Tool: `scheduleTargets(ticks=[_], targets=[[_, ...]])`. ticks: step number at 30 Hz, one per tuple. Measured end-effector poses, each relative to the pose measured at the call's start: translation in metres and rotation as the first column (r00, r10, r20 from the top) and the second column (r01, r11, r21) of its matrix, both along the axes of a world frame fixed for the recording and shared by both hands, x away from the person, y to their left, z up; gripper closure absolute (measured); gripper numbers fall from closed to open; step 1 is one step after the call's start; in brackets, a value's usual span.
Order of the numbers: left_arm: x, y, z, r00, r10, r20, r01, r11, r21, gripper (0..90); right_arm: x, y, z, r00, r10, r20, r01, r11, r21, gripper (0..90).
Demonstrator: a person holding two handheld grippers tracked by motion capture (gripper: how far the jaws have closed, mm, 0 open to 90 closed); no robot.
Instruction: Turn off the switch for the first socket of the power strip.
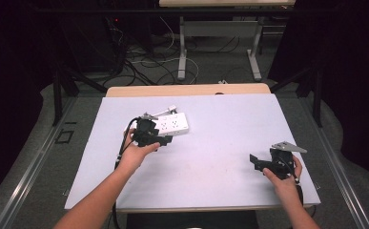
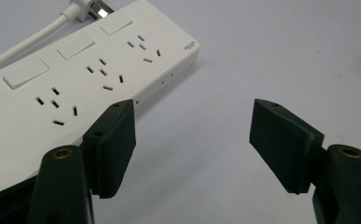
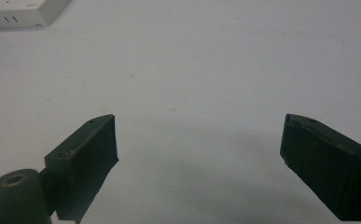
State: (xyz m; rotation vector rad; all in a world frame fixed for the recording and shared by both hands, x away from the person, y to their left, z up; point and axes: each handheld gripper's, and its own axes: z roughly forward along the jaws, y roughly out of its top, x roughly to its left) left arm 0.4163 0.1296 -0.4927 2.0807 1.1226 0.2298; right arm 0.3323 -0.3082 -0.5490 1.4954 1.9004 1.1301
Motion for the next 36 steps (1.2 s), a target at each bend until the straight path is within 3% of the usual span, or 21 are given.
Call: scheduleTargets(ticks=[3,7,11,13,14,23,27,31,34,36], targets=[[-0.006,0.002,-0.002,0.9999,-0.009,0.006,0.009,0.9996,-0.025,31.6,0.0,0.0,0.0,1.0,-0.002,0.001,0.002,1.0,0.001,10.4],[-0.016,0.005,-0.005,0.9996,-0.004,0.029,0.005,0.9996,-0.027,31.2,0.0,0.0,0.0,1.0,-0.002,-0.001,0.002,1.0,0.002,10.4],[-0.028,0.009,-0.008,0.9994,0.013,0.033,-0.011,0.9974,-0.072,27.7,-0.001,0.0,0.0,1.0,-0.003,0.001,0.003,1.0,0.002,10.4],[-0.033,0.012,-0.009,0.9987,0.004,0.051,0.0,0.9976,-0.069,26.2,-0.001,0.0,0.0,1.0,-0.003,0.0,0.003,1.0,0.002,10.4],[-0.036,0.013,-0.009,0.9991,0.004,0.042,0.001,0.9952,-0.098,24.2,-0.001,0.0,0.0,1.0,-0.001,0.0,0.001,1.0,0.0,10.4],[-0.06,0.032,-0.016,0.9972,0.046,0.06,-0.035,0.9838,-0.176,13.6,-0.001,0.001,0.0,1.0,0.004,0.004,-0.004,1.0,-0.007,10.4],[-0.069,0.041,-0.018,0.994,0.085,0.069,-0.072,0.9819,-0.175,0.2,-0.001,0.001,0.0,1.0,0.001,0.003,-0.001,1.0,-0.007,10.4],[-0.077,0.049,-0.018,0.9921,0.102,0.073,-0.087,0.9774,-0.193,0.2,-0.001,0.002,0.0,1.0,-0.001,0.0,0.001,1.0,-0.001,10.4],[-0.083,0.056,-0.019,0.9921,0.09,0.087,-0.074,0.9825,-0.171,0.2,-0.001,0.002,0.0,1.0,0.003,0.002,-0.003,1.0,-0.005,10.4],[-0.086,0.061,-0.021,0.9911,0.096,0.092,-0.079,0.982,-0.172,0.2,-0.001,0.002,0.0,1.0,0.005,0.003,-0.005,1.0,-0.004,10.4]])
